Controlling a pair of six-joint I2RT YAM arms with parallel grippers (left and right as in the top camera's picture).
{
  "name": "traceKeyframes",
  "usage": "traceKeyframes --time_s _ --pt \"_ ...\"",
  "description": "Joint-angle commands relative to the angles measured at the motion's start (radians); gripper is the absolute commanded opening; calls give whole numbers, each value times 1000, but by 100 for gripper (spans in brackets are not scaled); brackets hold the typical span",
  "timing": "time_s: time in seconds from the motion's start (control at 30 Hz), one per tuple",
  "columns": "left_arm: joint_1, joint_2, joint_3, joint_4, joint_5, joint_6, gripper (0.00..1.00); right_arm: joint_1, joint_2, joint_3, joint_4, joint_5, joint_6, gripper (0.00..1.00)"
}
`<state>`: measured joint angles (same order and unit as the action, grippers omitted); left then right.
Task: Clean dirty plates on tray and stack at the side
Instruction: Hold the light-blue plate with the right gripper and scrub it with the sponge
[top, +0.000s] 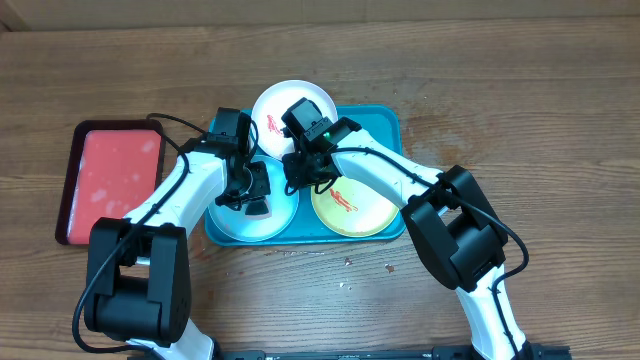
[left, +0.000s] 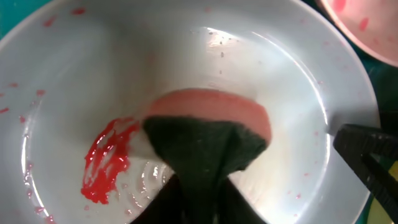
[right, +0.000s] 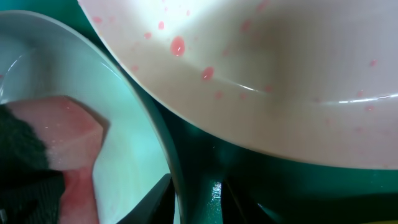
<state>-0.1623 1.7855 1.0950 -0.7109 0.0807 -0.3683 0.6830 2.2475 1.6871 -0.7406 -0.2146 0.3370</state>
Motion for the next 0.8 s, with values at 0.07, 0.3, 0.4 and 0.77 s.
traceKeyframes --time_s 0.07,0.3,0.4,0.77 --pt "6 12 21 -3 -16 -5 4 2 8 14 -2 5 3 27" --pt "24 13 15 -58 -172 -6 4 2 8 14 -8 6 0 20" --pt "49 13 6 -64 -263 -6 4 2 8 14 -9 17 0 20" --pt "71 12 87 -67 -213 -6 4 2 8 14 -9 20 0 16"
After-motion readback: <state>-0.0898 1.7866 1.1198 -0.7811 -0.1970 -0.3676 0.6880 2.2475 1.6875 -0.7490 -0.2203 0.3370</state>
